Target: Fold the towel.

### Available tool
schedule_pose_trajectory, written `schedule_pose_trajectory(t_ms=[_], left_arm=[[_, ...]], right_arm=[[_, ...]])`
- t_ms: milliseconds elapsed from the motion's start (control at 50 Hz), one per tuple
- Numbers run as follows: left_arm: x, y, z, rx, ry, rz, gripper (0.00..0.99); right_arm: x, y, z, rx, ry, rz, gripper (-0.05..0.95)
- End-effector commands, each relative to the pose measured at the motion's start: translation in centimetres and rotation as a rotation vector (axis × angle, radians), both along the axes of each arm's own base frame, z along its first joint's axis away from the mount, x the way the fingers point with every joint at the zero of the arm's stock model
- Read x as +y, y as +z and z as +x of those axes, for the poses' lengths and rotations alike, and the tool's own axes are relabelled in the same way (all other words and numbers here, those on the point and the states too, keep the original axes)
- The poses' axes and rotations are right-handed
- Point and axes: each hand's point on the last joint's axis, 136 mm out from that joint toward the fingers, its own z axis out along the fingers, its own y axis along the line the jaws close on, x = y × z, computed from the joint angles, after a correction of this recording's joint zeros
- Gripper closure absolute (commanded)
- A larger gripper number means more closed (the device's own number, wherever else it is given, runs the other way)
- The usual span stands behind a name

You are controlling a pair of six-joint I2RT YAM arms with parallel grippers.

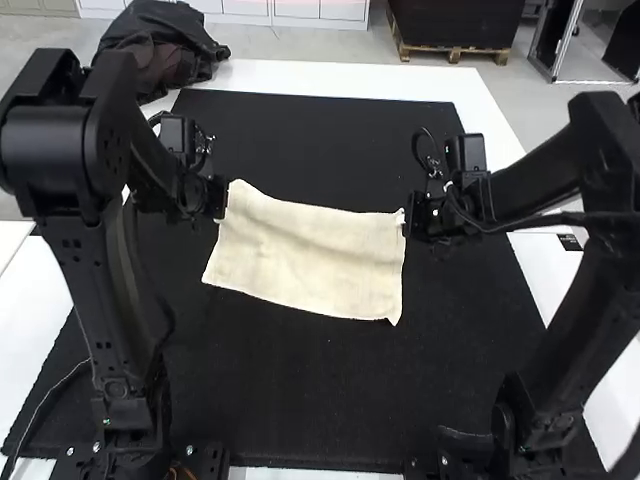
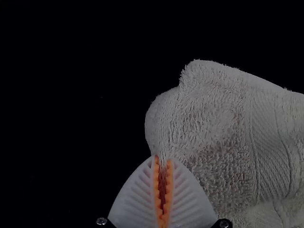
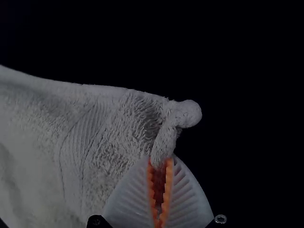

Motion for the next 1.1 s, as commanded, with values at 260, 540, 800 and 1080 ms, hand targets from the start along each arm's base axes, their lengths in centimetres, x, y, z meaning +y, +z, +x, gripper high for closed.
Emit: schedule_pose_trajectory(t_ms=[260, 540, 800, 1080], left_arm=[[0.9, 2.4, -1.9, -0.04, 0.001, 0.031, 0.975], [0.6, 1.7, -4.0, -0.01, -0.018, 0.051, 0.975], [0.6, 1.4, -5.7, -0.015, -0.022, 0.066, 0.975], [1.1, 1.0, -7.3, -0.017, -0.011, 0.08, 0.975]], right_arm=[[0.5, 1.8, -2.8, 0.032, 0.046, 0.057, 0.92], [0.4, 1.4, -4.8, 0.072, 0.064, 0.054, 0.92], [0.2, 0.5, -6.8, 0.108, 0.086, 0.041, 0.92], [0.1, -0.5, -8.2, 0.142, 0.1, 0.036, 0.92]])
